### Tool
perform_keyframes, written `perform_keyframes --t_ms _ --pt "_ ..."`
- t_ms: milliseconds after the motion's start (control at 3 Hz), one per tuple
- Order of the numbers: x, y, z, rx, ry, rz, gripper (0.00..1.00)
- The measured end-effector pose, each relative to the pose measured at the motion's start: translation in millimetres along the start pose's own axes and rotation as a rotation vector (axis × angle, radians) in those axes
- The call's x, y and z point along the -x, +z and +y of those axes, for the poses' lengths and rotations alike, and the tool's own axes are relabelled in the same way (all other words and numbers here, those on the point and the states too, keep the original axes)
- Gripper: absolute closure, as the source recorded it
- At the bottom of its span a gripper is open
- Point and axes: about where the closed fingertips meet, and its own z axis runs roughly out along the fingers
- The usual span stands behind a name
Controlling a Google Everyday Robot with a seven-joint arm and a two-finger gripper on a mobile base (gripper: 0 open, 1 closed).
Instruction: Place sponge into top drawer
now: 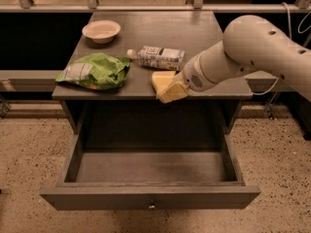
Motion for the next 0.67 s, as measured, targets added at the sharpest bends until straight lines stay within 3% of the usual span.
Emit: perform_keyframes --t_ms 333,667 --pt "16 -25 11 0.050 -0.030 -0.110 0.91" --pt "14 -60 50 0.117 -0.166 -0.151 1.00"
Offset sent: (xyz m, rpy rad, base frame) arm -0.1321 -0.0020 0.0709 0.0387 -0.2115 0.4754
